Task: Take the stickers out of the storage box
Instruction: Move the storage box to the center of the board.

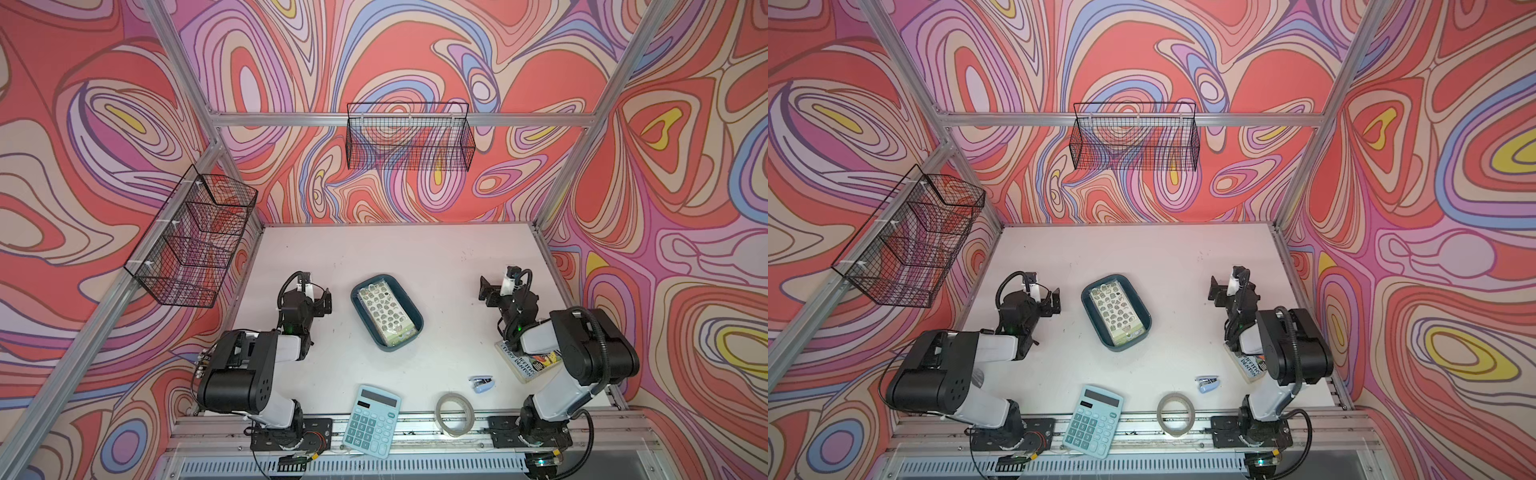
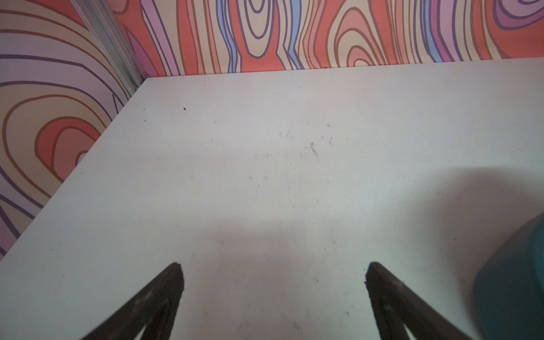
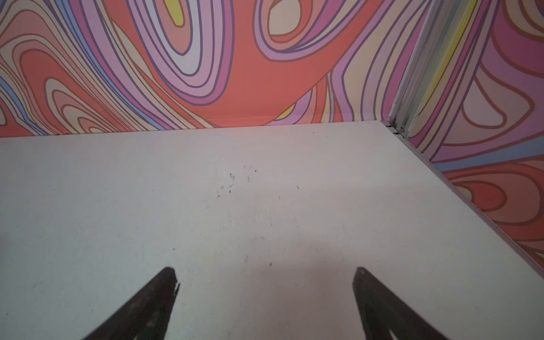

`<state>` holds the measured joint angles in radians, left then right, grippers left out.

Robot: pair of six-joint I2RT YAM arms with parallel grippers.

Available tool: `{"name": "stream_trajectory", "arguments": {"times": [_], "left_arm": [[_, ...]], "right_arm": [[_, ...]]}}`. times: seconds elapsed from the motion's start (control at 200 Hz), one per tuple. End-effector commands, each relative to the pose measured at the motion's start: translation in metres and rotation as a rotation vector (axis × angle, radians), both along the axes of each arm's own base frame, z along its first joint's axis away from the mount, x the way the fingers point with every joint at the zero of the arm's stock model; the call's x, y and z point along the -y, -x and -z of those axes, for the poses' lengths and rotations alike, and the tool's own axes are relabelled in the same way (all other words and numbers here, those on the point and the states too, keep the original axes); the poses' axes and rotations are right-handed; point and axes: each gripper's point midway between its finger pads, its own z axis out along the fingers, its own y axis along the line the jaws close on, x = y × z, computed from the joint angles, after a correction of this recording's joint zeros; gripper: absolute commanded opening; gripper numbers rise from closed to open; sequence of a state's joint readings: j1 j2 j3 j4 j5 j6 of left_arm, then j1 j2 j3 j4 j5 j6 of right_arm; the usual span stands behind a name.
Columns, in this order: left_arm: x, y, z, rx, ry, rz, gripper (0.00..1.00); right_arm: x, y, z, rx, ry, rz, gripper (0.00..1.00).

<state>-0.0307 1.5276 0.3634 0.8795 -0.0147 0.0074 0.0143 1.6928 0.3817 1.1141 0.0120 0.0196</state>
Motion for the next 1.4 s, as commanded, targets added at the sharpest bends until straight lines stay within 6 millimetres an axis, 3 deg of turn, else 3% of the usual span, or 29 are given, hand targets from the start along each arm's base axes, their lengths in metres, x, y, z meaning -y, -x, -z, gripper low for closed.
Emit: {"name": "stream_trajectory", "arguments": {"times": [0.0,0.871,0.956,1.137,1.382,1.397], "left_arm": [[-0.001,-0.004,-0.003,0.017,-0.008,0.007,1.00],[-0.001,-0.003,-0.004,0.018,-0.004,0.006,1.00],[0.004,0.001,-0.013,0.037,-0.003,0.036,1.00],[-0.010,0.013,-0.036,0.054,0.007,-0.065,1.00],[-0.039,0.015,-0.045,-0.059,0.063,-0.307,1.00],[-0.039,0.007,-0.062,-0.023,0.075,-0.316,1.00]], "right_arm": [[0.001,-0.002,-0.001,0.010,0.011,0.007,0.98],[0.001,-0.002,-0.003,0.014,0.009,0.007,0.98],[0.002,-0.004,-0.016,0.008,0.011,0.015,0.98],[0.011,-0.008,-0.031,-0.119,-0.048,0.086,0.98],[0.039,0.022,-0.073,-0.042,-0.106,0.291,0.98],[0.040,0.024,-0.076,-0.035,-0.109,0.305,0.98]]}}
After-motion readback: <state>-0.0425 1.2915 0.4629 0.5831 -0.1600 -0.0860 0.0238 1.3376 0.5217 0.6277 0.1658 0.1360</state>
